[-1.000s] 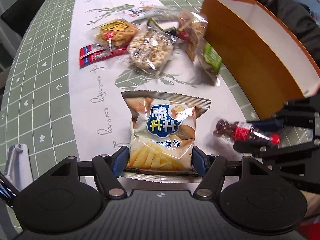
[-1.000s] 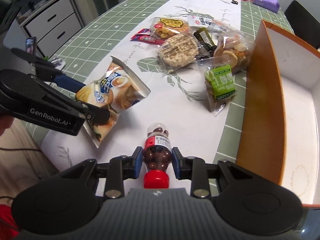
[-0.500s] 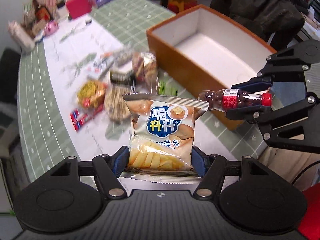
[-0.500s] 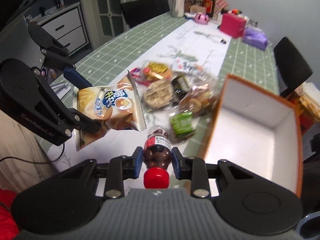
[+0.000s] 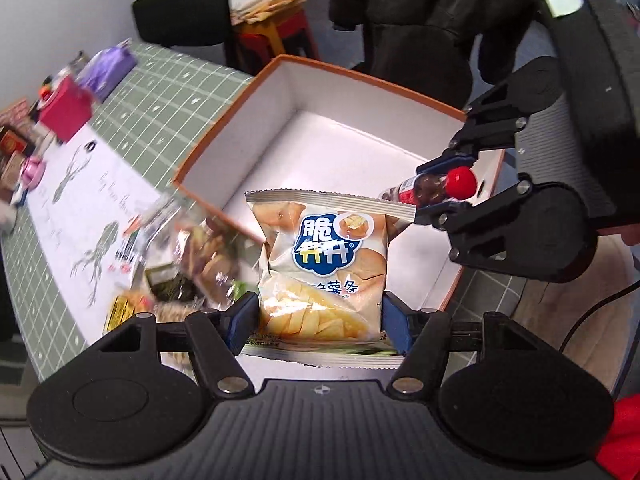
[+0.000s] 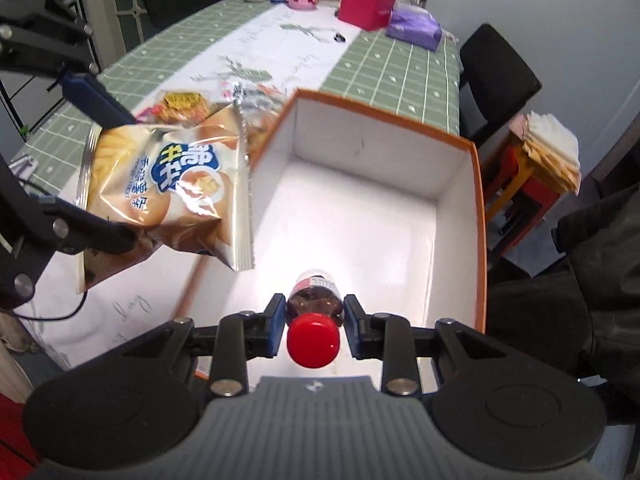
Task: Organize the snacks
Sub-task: 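Carry the fries bag and bottle into the orange box and release both, then withdraw both tools from the box back toward the snacks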
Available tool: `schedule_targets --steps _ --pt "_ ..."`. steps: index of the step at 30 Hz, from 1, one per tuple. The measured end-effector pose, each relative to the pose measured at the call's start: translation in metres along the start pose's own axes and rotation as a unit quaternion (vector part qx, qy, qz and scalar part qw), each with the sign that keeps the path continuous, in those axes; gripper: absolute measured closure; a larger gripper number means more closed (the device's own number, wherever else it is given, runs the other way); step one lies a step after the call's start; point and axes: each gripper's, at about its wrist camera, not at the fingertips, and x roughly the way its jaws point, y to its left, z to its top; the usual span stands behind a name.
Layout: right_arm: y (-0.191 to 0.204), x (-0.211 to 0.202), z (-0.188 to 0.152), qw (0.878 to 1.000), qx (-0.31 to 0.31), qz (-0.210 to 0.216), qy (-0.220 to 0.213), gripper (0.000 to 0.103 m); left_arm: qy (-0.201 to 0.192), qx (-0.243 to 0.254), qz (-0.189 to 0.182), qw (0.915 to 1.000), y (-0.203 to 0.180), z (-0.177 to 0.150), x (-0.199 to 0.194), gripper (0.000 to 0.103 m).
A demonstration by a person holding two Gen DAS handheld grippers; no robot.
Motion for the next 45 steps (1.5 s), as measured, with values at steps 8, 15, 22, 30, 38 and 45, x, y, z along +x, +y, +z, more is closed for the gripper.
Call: schedule_targets --steps 8,15,22,30,38,45 --pt "-0.024 0.027 -0.014 0.999 -0.003 0.009 0.033 0.074 0.025 0.069 0.003 0.9973 -0.025 0.033 0.045 0.028" --pt "-0.032 0.05 -0.017 0.998 -0.004 0.034 0.057 0.074 0.069 0.088 0.0 0.9937 -0.03 0.043 0.084 0.028" --pt "-0.034 0.064 -0.019 0.997 -0.002 0.035 0.075 0.074 0.082 0.09 -0.009 0.9925 -0.031 0.045 0.101 0.028" --pt "-0.039 0.067 -0.02 0.996 0.003 0.037 0.082 0.073 0.073 0.102 -0.023 0.9918 -0.03 0.039 0.108 0.024" --pt "-0.039 0.069 -0.019 0.996 0.004 0.034 0.08 0.059 0.069 0.103 -0.035 0.9917 -0.029 0.031 0.107 0.019" --pt "-0.033 0.052 -0.016 0.998 -0.001 0.026 0.062 0.042 0.05 0.086 -0.042 0.9941 -0.022 0.021 0.079 0.019"
